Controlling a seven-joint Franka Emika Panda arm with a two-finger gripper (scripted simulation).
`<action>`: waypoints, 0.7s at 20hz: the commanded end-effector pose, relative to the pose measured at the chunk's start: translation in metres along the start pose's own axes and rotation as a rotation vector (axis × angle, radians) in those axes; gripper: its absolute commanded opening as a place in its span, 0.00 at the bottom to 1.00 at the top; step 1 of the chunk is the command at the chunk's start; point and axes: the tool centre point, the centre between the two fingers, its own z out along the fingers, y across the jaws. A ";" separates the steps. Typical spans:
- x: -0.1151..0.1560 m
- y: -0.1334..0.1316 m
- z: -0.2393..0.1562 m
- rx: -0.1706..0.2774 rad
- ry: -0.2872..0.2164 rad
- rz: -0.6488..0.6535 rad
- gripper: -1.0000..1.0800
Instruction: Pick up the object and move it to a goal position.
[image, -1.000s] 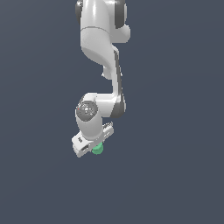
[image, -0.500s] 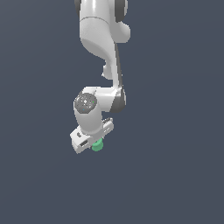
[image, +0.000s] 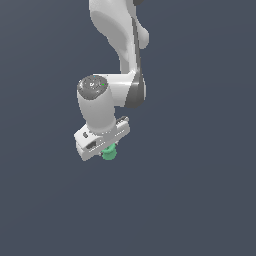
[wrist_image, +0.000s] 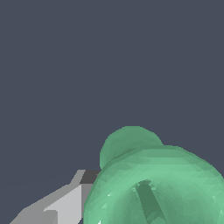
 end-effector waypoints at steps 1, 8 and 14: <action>-0.007 -0.005 -0.027 -0.001 0.001 0.000 0.00; -0.026 -0.019 -0.109 -0.001 0.000 -0.001 0.00; -0.043 -0.031 -0.180 -0.001 0.001 -0.001 0.00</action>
